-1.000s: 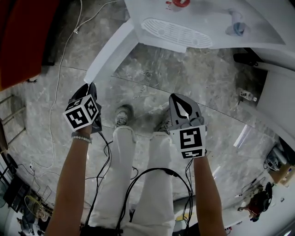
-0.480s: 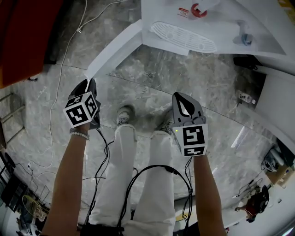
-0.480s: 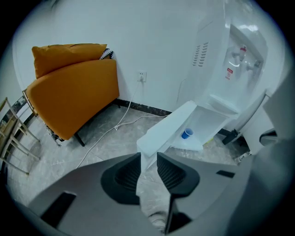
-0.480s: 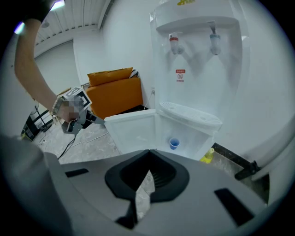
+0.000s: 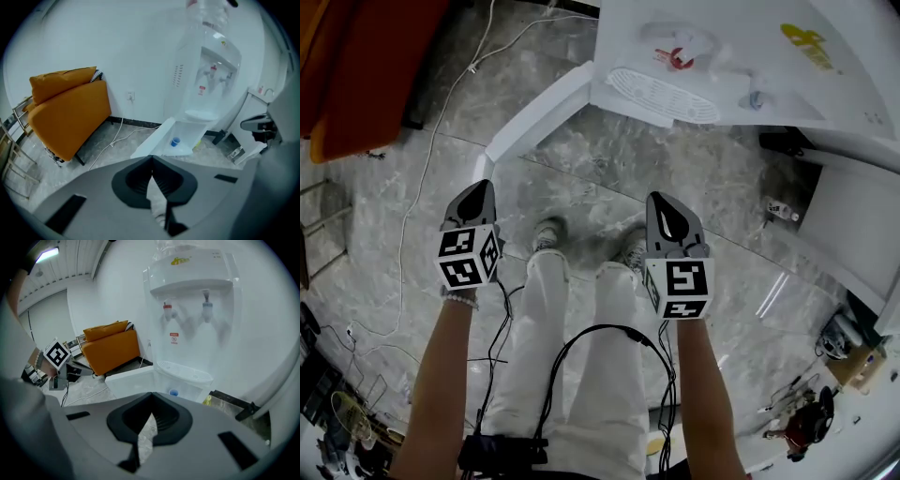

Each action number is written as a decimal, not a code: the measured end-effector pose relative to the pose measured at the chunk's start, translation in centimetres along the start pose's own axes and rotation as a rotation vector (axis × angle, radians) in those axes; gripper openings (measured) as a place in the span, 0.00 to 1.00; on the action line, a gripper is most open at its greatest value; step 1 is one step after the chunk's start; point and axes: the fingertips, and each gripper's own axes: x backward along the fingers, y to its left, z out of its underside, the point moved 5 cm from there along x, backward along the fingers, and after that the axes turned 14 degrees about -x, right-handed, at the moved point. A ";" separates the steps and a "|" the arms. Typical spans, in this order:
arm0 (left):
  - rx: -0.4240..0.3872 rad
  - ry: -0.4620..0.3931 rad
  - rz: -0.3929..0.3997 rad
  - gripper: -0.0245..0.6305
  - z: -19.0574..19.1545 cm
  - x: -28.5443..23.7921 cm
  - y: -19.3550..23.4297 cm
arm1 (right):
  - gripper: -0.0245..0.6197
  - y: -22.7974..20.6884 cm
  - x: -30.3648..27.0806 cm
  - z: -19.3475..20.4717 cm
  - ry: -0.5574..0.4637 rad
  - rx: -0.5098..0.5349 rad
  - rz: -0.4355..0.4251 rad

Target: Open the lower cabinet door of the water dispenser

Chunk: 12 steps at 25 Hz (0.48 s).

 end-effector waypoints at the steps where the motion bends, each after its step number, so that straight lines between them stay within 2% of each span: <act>1: 0.002 -0.018 0.014 0.06 -0.9 0.9 -0.4 | 0.04 0.2 0.6 -0.6 -0.004 -0.008 0.000; 3: -0.017 -0.049 0.029 0.06 -3.1 2.5 -1.2 | 0.04 0.7 1.8 -2.0 -0.013 -0.017 0.000; 7: -0.113 -0.101 0.056 0.06 -7.5 6.2 -2.6 | 0.04 2.3 4.5 -4.4 -0.032 -0.010 -0.012; 12: -0.167 -0.184 0.077 0.06 -12.7 10.5 -3.9 | 0.04 3.7 7.5 -8.3 -0.065 0.000 -0.034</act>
